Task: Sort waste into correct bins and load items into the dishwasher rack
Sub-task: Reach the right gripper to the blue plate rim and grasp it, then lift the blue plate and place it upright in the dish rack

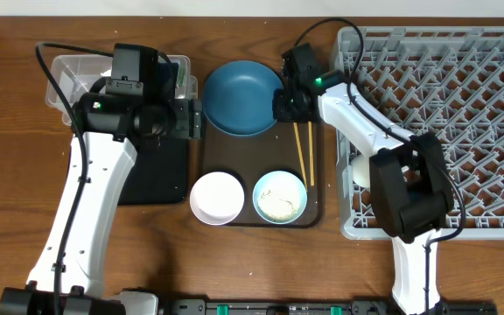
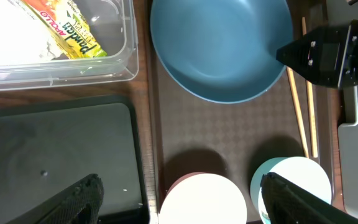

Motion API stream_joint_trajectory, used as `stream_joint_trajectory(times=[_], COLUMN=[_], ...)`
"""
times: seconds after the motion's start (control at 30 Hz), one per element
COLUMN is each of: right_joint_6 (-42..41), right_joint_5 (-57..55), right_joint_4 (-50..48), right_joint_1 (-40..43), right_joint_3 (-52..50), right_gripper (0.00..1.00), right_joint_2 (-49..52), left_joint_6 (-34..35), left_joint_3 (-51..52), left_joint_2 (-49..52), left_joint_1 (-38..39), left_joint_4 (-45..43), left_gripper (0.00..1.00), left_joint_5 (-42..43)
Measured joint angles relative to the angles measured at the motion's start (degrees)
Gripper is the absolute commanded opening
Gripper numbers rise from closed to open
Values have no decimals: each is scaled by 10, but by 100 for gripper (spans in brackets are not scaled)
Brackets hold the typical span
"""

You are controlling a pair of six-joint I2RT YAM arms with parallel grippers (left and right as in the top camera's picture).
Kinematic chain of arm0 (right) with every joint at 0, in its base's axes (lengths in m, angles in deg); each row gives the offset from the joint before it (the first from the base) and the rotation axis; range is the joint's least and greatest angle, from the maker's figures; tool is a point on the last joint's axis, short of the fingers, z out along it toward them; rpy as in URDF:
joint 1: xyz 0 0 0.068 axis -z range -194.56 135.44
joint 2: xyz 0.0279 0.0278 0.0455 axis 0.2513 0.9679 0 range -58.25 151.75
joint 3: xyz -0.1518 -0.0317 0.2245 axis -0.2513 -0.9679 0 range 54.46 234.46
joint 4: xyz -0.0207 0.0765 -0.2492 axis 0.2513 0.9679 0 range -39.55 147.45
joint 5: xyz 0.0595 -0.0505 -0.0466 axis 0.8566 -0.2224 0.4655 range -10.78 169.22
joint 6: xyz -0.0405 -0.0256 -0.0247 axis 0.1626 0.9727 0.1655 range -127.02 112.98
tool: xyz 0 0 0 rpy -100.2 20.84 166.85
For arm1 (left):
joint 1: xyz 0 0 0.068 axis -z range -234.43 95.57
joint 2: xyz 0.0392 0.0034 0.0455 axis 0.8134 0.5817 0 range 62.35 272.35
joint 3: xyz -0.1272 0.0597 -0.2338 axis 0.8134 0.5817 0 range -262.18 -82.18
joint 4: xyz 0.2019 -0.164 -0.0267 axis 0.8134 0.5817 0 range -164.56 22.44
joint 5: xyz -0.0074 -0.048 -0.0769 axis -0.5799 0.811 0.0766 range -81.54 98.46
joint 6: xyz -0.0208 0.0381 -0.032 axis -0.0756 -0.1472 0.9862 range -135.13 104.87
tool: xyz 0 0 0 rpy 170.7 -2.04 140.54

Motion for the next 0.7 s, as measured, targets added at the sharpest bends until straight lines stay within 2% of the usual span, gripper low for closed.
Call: stream_joint_trajectory(times=[0.13,0.23,0.53,0.7], right_joint_6=[0,-1,-7,-1], right_joint_5=[-5,-11,-14,-27], right_joint_4=[-3,-12,-10,24], right_joint_1=[0,0,-10,-3], right_joint_3=[0,0,0,-1], right_gripper=[15,1,1,1], right_joint_2=[10,18,19,-19], left_joint_6=[0,0,0,0], left_joint_3=[0,0,0,0], left_joint_2=[0,0,0,0], left_joint_1=[0,0,0,0], left_joint_4=[0,0,0,0], left_gripper=[87,88,93,94], left_joint_5=[0,0,0,0])
